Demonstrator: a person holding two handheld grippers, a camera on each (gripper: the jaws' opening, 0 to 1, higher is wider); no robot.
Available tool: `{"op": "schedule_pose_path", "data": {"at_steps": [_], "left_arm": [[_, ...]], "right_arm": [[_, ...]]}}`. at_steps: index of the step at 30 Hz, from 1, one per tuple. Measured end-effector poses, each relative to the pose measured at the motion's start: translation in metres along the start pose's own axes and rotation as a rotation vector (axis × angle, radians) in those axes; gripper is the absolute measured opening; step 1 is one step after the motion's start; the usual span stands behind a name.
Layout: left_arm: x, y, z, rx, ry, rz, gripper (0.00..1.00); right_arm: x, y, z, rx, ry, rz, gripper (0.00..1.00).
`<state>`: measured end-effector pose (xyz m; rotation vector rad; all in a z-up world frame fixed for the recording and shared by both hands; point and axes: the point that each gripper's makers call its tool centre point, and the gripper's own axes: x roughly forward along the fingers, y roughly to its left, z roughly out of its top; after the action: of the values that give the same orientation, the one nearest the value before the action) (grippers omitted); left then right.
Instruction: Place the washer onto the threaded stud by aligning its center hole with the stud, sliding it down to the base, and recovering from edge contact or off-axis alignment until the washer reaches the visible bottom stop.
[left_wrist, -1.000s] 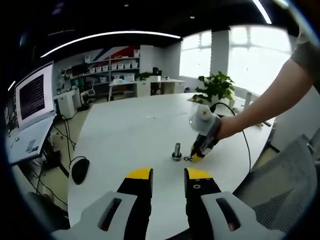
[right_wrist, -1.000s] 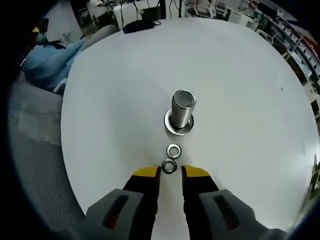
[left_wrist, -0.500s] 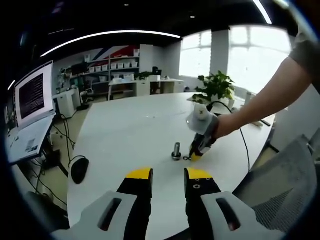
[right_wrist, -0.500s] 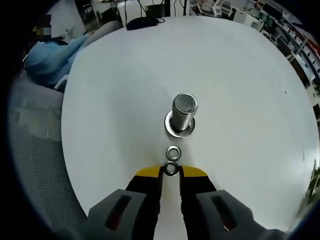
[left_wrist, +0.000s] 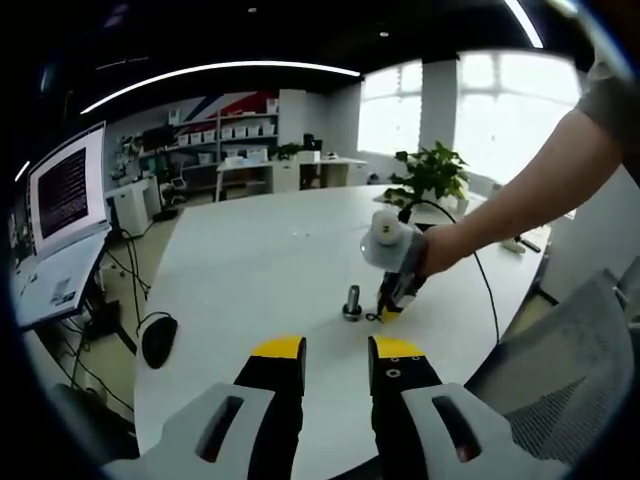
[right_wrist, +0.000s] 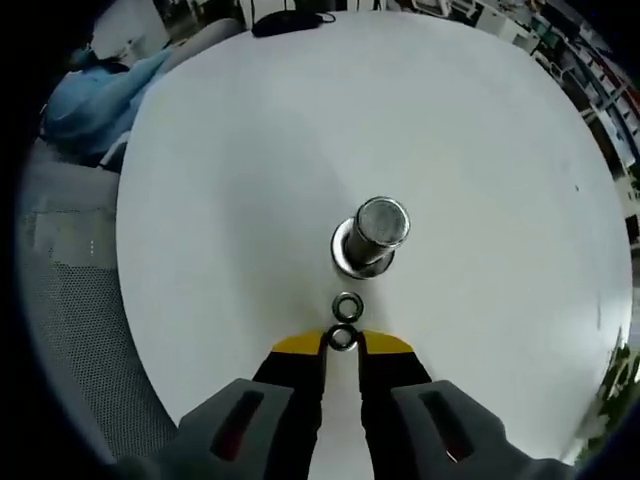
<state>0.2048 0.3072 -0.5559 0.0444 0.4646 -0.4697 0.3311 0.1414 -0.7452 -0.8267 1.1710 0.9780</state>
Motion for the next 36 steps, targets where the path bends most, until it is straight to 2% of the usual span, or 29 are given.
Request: {"op": "schedule_pose_path", "data": {"at_steps": [9, 19, 24, 27, 30, 36], "left_arm": [[-0.001, 0.001, 0.0, -0.001, -0.001, 0.003, 0.23], [-0.001, 0.001, 0.0, 0.002, 0.001, 0.002, 0.22], [-0.001, 0.002, 0.0, 0.003, 0.001, 0.006, 0.22], [-0.001, 0.002, 0.0, 0.004, -0.001, 0.005, 0.22], [-0.001, 0.001, 0.0, 0.007, 0.001, 0.005, 0.22], [-0.001, 0.002, 0.0, 0.006, 0.0, 0.006, 0.22]], "right_arm": [[-0.001, -0.001, -0.001, 0.044, -0.061, 0.0, 0.14], [-0.001, 0.0, 0.0, 0.046, -0.06, -0.012, 0.14], [-0.001, -0.001, -0.002, 0.055, -0.111, -0.023, 0.14], [-0.002, -0.002, -0.002, 0.067, -0.112, -0.018, 0.14], [-0.002, -0.006, -0.004, 0.031, -0.109, -0.053, 0.13], [-0.005, -0.01, -0.011, 0.084, -0.121, -0.051, 0.13]]}}
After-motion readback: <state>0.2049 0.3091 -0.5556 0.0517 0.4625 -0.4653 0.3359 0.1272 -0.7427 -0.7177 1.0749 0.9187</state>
